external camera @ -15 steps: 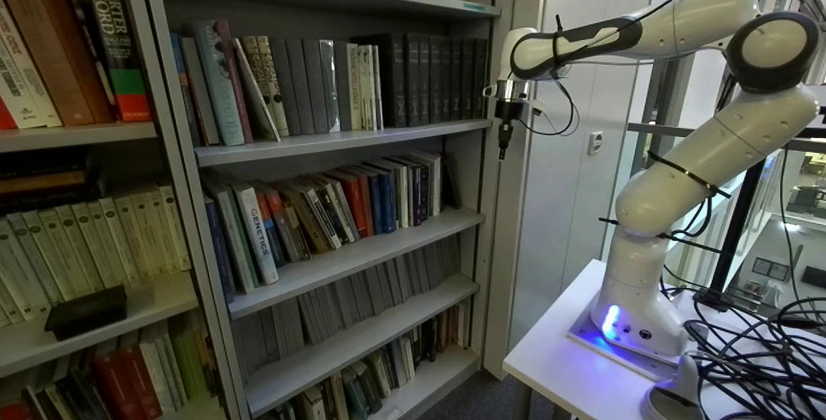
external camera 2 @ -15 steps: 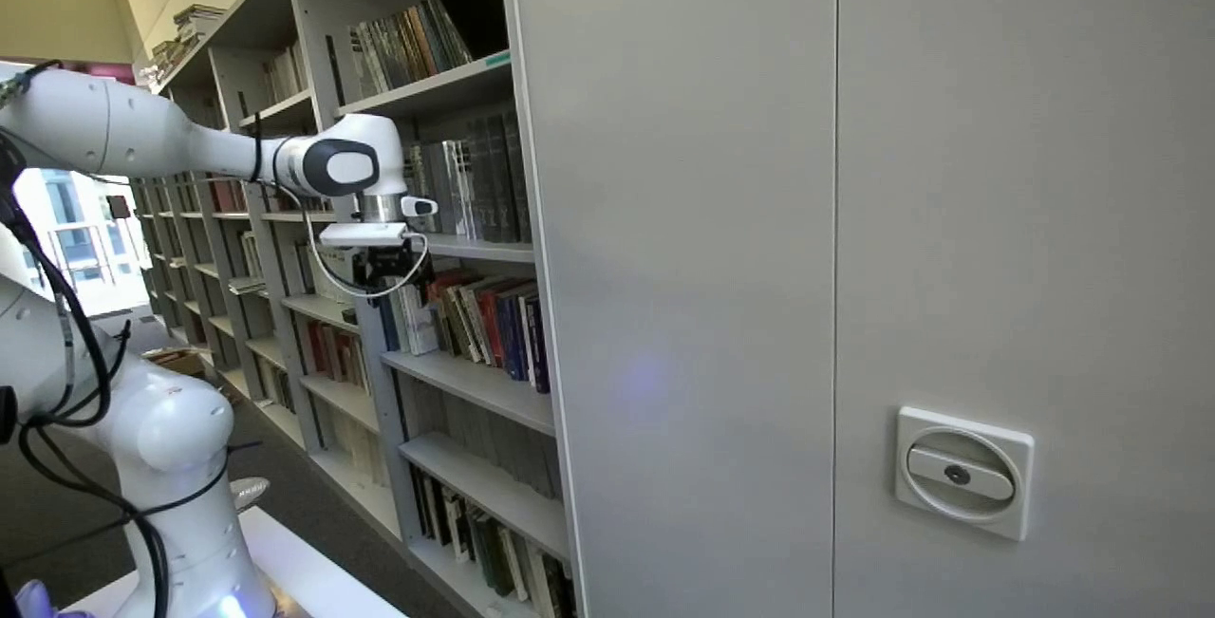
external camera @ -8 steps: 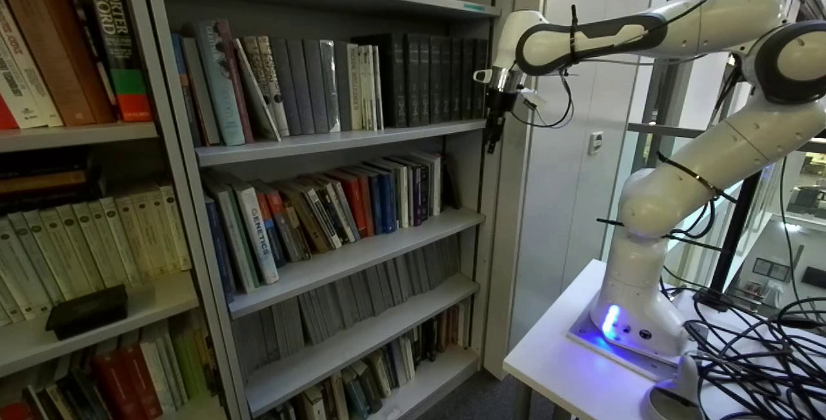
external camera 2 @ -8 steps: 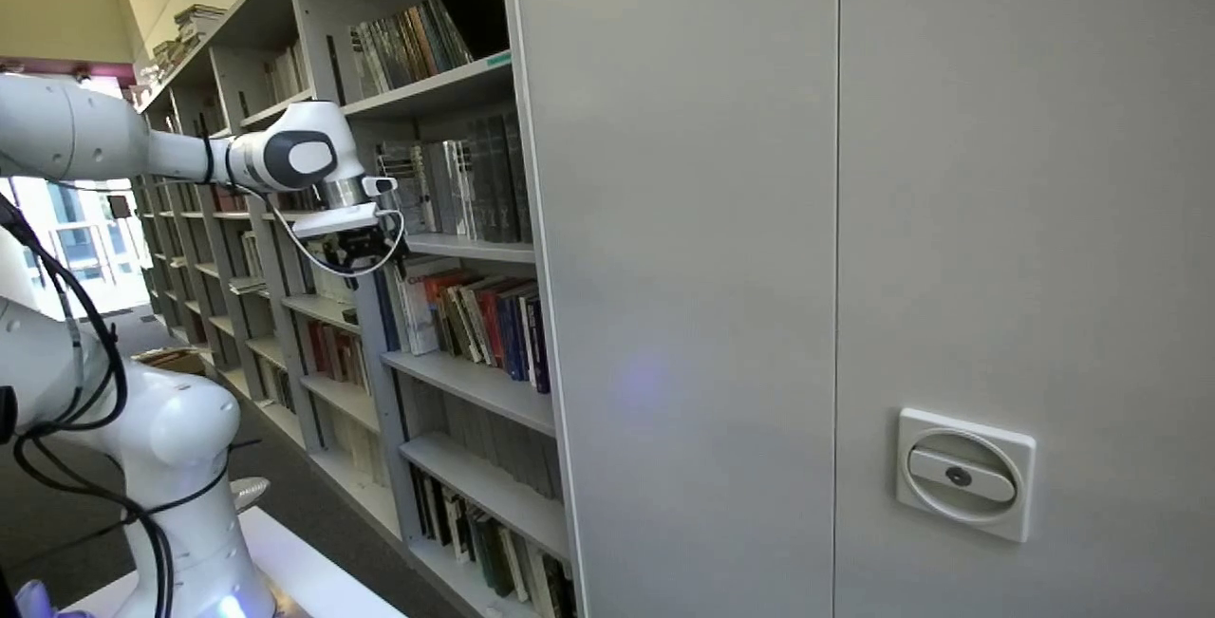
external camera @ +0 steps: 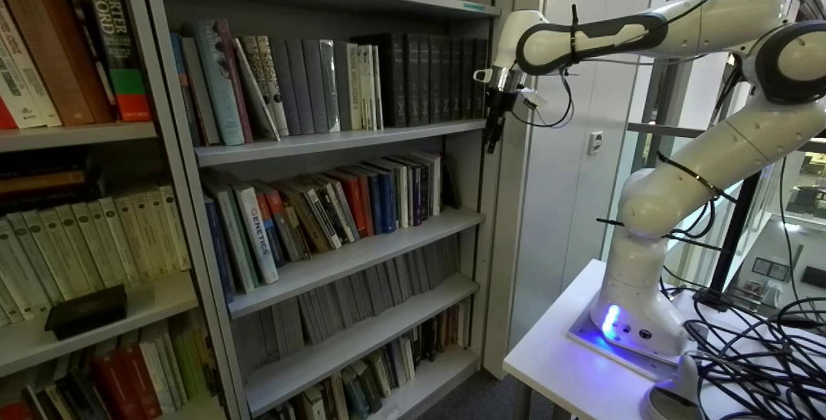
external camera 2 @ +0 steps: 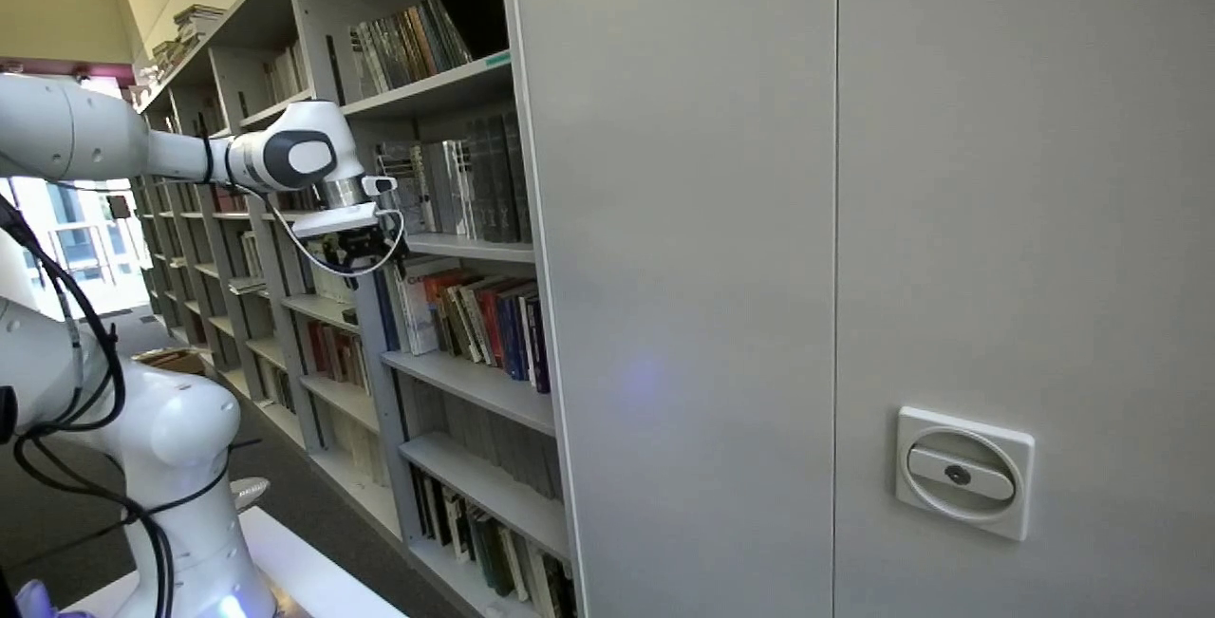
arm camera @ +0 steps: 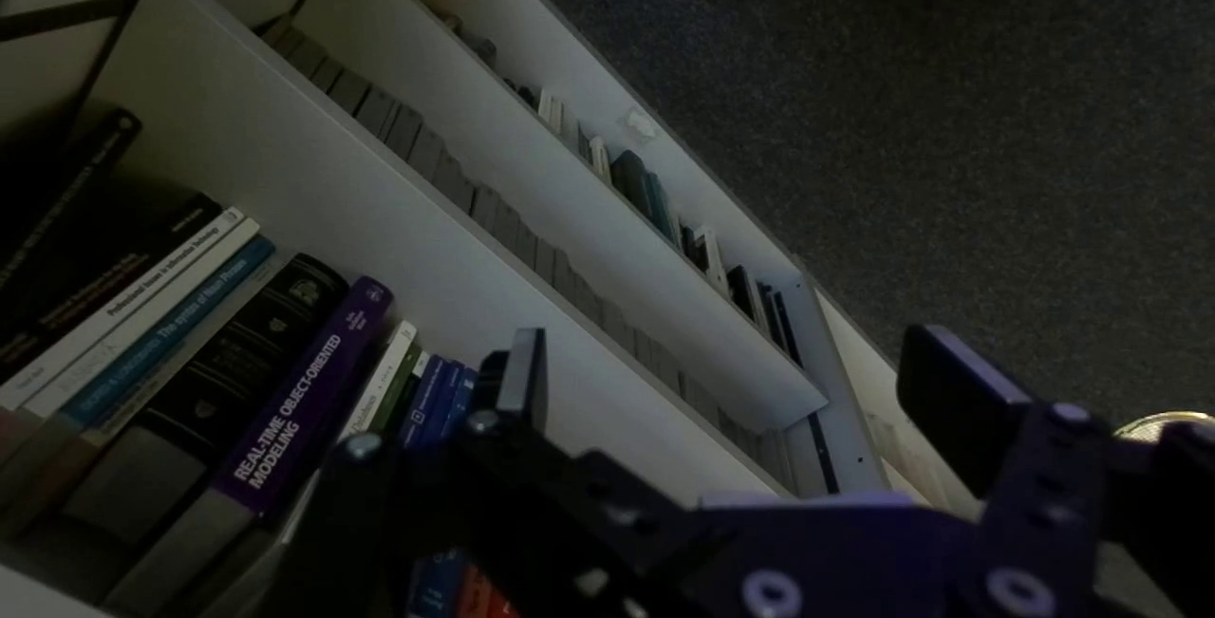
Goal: Move the thin white book to the left of the black book
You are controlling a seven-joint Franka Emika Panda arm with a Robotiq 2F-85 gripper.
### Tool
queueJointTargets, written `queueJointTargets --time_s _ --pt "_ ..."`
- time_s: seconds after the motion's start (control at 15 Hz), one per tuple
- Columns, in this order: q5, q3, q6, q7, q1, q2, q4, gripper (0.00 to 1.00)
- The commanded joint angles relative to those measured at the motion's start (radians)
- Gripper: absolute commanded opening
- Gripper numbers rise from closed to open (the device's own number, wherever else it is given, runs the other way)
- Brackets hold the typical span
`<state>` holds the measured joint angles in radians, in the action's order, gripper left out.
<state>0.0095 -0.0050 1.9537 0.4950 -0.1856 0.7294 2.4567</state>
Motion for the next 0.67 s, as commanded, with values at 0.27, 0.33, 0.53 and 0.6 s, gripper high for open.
queueJointTargets --time_s 0.27,0.33,0.53,0.6 --pt "-0.105 0.162 -0.01 -0.107 -0.047 -0.007 -0.054 1.0" --pt "-0.115 0.197 -0.007 -0.136 -0.06 -0.012 -0.074 1.0" --pt "-0.109 0.266 -0.003 -0.196 -0.11 -0.038 -0.14 1.0" --pt "-0.082 0.275 0.008 -0.2 -0.137 -0.047 -0.167 1.0"
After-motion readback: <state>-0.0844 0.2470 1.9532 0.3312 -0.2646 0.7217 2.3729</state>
